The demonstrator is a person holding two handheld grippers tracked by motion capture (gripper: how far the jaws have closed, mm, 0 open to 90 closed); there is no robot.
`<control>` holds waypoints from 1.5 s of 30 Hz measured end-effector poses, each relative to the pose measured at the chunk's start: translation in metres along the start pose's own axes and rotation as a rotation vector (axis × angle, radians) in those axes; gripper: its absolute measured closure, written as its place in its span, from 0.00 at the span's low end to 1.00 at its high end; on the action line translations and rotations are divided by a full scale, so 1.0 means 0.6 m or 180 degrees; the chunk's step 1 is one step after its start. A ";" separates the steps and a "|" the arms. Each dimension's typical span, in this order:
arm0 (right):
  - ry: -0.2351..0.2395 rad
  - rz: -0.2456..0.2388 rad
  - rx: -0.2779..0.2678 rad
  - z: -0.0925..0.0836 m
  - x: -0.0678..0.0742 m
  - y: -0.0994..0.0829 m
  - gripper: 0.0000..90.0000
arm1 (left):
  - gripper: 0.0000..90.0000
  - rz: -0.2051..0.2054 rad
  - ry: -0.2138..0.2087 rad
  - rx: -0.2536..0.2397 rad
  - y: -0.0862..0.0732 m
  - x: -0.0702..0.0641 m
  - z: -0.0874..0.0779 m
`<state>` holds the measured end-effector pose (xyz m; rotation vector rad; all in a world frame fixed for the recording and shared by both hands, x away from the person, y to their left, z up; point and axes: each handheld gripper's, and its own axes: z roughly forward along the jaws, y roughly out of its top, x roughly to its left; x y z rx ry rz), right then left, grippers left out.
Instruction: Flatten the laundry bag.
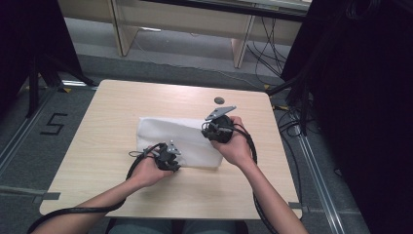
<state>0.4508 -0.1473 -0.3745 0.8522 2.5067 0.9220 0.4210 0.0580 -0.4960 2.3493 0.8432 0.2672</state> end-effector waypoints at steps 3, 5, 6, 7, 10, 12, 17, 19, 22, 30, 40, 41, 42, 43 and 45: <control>0.0009 -0.0075 -0.0014 -0.007 0.008 -0.001 0.99 | 0.86 0.0022 0.0063 -0.0034 0.004 0.004 0.007; 0.0021 -0.0167 -0.0092 -0.010 0.013 -0.005 0.99 | 0.86 -0.0048 0.0044 -0.0016 0.004 0.004 0.013; 0.0017 -0.0221 -0.0124 -0.011 0.014 -0.007 0.99 | 0.85 -0.0065 0.0059 -0.0042 0.004 0.005 0.015; 0.0061 -0.0161 -0.0124 -0.012 0.019 -0.010 0.99 | 0.85 -0.0079 0.0031 -0.0068 0.005 0.006 0.017; 0.0102 -0.0191 -0.0158 -0.011 0.028 -0.018 0.99 | 0.85 -0.0112 0.0057 -0.0089 0.008 0.004 0.021; 0.0110 -0.0210 -0.0126 -0.014 0.031 -0.023 0.99 | 0.85 -0.0081 0.0043 -0.0083 0.009 0.008 0.020; 0.0099 -0.0220 -0.0160 -0.019 0.027 -0.029 0.99 | 0.85 -0.0052 0.0117 -0.0091 0.004 0.015 0.005; 0.0123 -0.0182 -0.0154 -0.020 0.029 -0.033 0.99 | 0.84 -0.0038 0.0115 -0.0098 -0.001 0.017 -0.004; 0.0146 -0.0186 -0.0152 -0.020 0.032 -0.040 0.99 | 0.83 -0.0065 0.0074 -0.0087 -0.017 0.022 -0.029; 0.0164 -0.0255 -0.0130 -0.020 0.033 -0.054 0.99 | 0.76 -0.0197 0.0259 -0.0266 -0.077 0.053 -0.112; 0.0221 -0.0284 -0.0050 -0.021 0.045 -0.071 0.99 | 0.53 -0.0349 0.0248 -0.0503 -0.160 0.080 -0.182; 0.0224 -0.0260 -0.0053 -0.019 0.047 -0.074 0.99 | 0.51 -0.0321 0.0261 -0.0490 -0.164 0.083 -0.185; 0.0229 -0.0272 -0.0028 -0.020 0.047 -0.075 0.99 | 0.49 -0.0359 0.0298 -0.0510 -0.170 0.083 -0.187; 0.0214 -0.0286 -0.0045 -0.019 0.048 -0.078 0.99 | 0.47 -0.0364 0.0297 -0.0522 -0.173 0.084 -0.188; 0.0261 -0.0308 -0.0006 -0.017 0.049 -0.082 0.99 | 0.43 -0.0297 0.0340 -0.0486 -0.178 0.088 -0.191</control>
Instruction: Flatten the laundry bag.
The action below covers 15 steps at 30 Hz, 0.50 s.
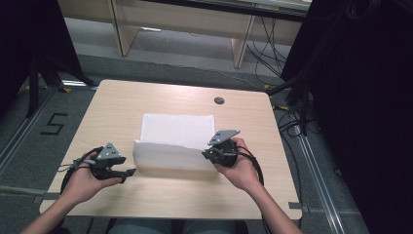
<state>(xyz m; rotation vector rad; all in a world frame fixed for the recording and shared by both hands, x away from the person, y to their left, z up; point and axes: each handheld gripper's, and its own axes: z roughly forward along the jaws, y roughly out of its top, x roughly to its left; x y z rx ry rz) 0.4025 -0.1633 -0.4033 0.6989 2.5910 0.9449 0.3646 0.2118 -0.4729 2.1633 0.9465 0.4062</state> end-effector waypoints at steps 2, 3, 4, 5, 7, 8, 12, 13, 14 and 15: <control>-0.0018 0.0037 0.0008 0.001 0.004 -0.004 0.99 | 0.40 -0.0027 0.0017 -0.0058 -0.001 0.001 0.002; 0.0015 -0.0022 0.0025 0.000 0.002 -0.004 0.99 | 0.39 -0.0027 0.0044 -0.0060 -0.001 0.002 0.003; -0.0001 0.0044 -0.0002 0.001 0.007 -0.006 0.99 | 0.38 0.0008 0.0015 -0.0066 0.000 0.001 0.002; 0.0001 0.0049 0.0009 0.000 0.007 -0.006 0.99 | 0.38 0.0118 0.0007 -0.0014 0.001 0.003 0.000; 0.0028 0.0002 0.0022 -0.001 0.007 -0.009 0.99 | 0.37 0.0122 -0.0028 -0.0103 0.002 0.000 0.002; -0.0013 0.0018 0.0020 0.000 0.009 -0.011 0.99 | 0.37 0.0204 -0.0074 -0.0103 0.003 0.001 -0.001; 0.0032 0.0017 0.0073 0.001 0.011 -0.018 0.99 | 0.37 0.0145 -0.0119 -0.0175 0.003 -0.002 -0.005; 0.0009 0.0001 0.0033 0.004 0.012 -0.020 0.99 | 0.37 0.0191 -0.0119 -0.0174 0.003 -0.003 -0.005; 0.0042 0.0006 0.0068 0.004 0.012 -0.021 0.99 | 0.37 0.0164 -0.0120 -0.0157 0.002 -0.005 -0.004; 0.0058 0.0031 0.0050 0.005 0.014 -0.023 0.99 | 0.37 0.0211 -0.0145 -0.0123 0.001 -0.006 -0.002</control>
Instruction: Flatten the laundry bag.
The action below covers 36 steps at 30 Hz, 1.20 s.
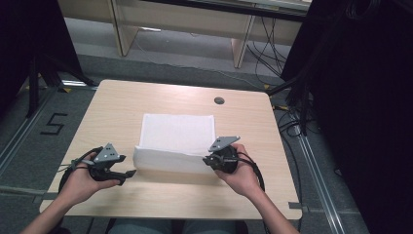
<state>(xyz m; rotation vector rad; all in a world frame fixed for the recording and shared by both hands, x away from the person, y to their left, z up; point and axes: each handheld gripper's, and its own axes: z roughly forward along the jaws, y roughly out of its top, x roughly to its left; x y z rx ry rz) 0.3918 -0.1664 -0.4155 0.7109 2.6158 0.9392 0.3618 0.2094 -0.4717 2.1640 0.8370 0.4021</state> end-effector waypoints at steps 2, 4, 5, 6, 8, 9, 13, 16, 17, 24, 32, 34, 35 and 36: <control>-0.0025 0.0000 0.0010 0.002 0.002 -0.004 0.99 | 0.37 0.0014 -0.0043 0.0008 -0.001 -0.005 0.004; -0.0008 0.0035 0.0028 0.003 0.006 -0.007 0.98 | 0.37 0.0108 -0.0069 0.0035 0.000 -0.007 0.005; -0.0015 0.0020 0.0037 0.003 0.006 -0.008 0.98 | 0.37 0.0159 -0.0111 0.0009 0.001 -0.007 0.006; 0.0009 0.0001 0.0069 0.002 0.006 -0.009 0.98 | 0.37 0.0127 -0.0111 0.0013 0.001 -0.010 0.007; 0.0037 0.0072 0.0043 0.006 0.010 -0.010 0.98 | 0.37 0.0155 -0.0120 0.0002 0.002 -0.011 0.008; 0.0041 0.0068 0.0076 0.005 0.010 -0.011 0.98 | 0.37 0.0164 -0.0126 0.0010 0.002 -0.012 0.007; 0.0035 0.0078 0.0083 0.009 0.011 -0.015 0.98 | 0.37 0.0181 -0.0125 0.0035 0.001 -0.014 0.010; 0.0065 0.0127 0.0173 0.007 0.014 -0.018 0.98 | 0.37 0.0171 -0.0137 0.0010 0.001 -0.017 0.011; 0.0063 0.0157 0.0114 0.010 0.016 -0.020 0.98 | 0.38 0.0201 -0.0120 0.0012 0.002 -0.017 0.011; 0.0118 0.0200 0.0211 0.015 0.022 -0.030 0.98 | 0.38 0.0224 -0.0143 -0.0048 0.007 -0.027 0.007; 0.0157 0.0157 0.0300 0.025 0.028 -0.044 0.98 | 0.47 0.0384 -0.0180 0.0025 0.009 -0.036 0.008; 0.0212 0.0166 0.0330 0.025 0.029 -0.045 0.98 | 0.52 0.0384 -0.0209 0.0046 0.009 -0.039 0.009; 0.0206 0.0183 0.0293 0.028 0.031 -0.047 0.98 | 0.55 0.0427 -0.0230 0.0044 0.009 -0.039 0.009; 0.0254 0.0094 0.0326 0.029 0.029 -0.046 0.98 | 0.57 0.0395 -0.0214 0.0068 0.009 -0.041 0.009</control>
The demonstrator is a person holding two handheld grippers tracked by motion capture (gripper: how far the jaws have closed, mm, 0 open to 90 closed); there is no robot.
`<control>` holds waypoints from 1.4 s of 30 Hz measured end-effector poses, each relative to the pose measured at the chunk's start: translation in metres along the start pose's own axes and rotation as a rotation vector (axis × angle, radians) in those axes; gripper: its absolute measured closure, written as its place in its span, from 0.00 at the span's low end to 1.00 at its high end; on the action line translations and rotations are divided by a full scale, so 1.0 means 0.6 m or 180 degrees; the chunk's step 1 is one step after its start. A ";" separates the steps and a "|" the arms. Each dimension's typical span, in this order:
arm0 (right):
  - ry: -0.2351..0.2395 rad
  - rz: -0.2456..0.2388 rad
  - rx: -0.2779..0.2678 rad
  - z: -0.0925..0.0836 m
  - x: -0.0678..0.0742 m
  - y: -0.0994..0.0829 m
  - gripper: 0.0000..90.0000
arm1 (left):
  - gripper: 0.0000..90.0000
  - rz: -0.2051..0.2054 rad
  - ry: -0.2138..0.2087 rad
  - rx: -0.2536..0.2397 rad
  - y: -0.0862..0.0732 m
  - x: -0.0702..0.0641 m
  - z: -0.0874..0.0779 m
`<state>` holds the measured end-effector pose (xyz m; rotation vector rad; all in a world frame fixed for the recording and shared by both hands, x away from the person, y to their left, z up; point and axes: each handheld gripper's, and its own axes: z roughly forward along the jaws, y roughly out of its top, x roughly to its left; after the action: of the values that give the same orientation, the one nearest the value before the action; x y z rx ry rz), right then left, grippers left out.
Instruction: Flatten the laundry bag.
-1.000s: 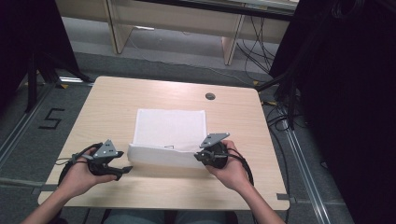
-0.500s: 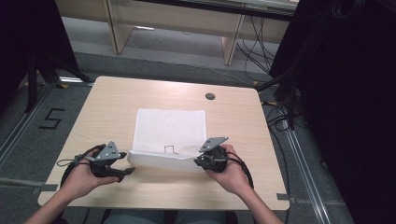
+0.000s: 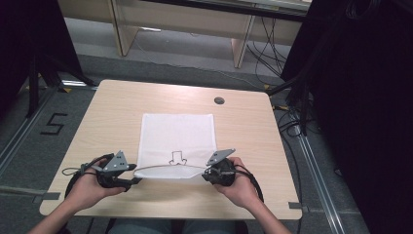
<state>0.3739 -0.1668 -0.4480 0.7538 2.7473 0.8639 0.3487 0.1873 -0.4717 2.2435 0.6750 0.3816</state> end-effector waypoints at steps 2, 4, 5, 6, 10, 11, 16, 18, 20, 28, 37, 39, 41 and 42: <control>-0.0029 0.0026 -0.0005 0.002 0.003 -0.001 0.98 | 0.63 0.0051 -0.0016 0.0003 0.001 -0.001 0.000; -0.0027 0.0021 0.0004 0.004 0.003 -0.002 0.98 | 0.66 0.0088 0.0005 0.0041 0.002 -0.002 0.001; -0.0014 0.0036 0.0038 0.003 0.003 -0.002 0.98 | 0.68 0.0143 0.0017 0.0071 0.002 -0.002 0.000; 0.0005 0.0054 0.0027 0.005 0.005 -0.003 0.98 | 0.70 0.0177 0.0016 0.0072 0.002 -0.003 0.001; 0.0021 0.0053 0.0029 0.009 0.007 -0.005 0.98 | 0.74 0.0282 -0.0010 0.0123 0.003 -0.007 0.005; 0.0014 0.0065 0.0066 0.008 0.008 -0.004 0.98 | 0.75 0.0314 0.0006 0.0152 0.003 -0.007 0.006; 0.0024 0.0092 0.0055 0.012 0.012 -0.003 0.97 | 0.82 0.0278 -0.0046 0.0200 0.001 -0.001 0.015; 0.0038 0.0060 0.0068 0.012 0.012 -0.003 0.97 | 0.84 0.0256 -0.0023 0.0220 0.001 0.000 0.017; 0.0056 0.0086 0.0092 0.013 0.015 -0.003 0.97 | 0.87 0.0249 0.0019 0.0244 0.002 0.002 0.019; 0.0171 0.0090 0.0167 0.023 0.027 -0.005 0.96 | 0.89 0.0195 0.0033 0.0275 -0.003 0.011 0.021; 0.0362 0.0155 0.0027 0.020 0.029 0.002 0.82 | 0.89 0.0220 0.0044 0.0304 -0.013 0.016 0.015; 0.0384 0.0251 -0.0076 0.013 0.026 0.004 0.79 | 0.89 0.0263 0.0086 0.0316 -0.013 0.017 0.014; 0.0427 0.0362 -0.0164 0.001 0.020 0.008 0.75 | 0.89 0.0252 0.0086 0.0347 -0.015 0.018 0.012; 0.0427 0.0362 -0.0164 0.001 0.020 0.008 0.75 | 0.89 0.0252 0.0086 0.0347 -0.015 0.018 0.012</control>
<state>0.3657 -0.1567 -0.4459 0.8801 2.8079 1.0400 0.3580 0.1945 -0.4824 2.3778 0.6359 0.4237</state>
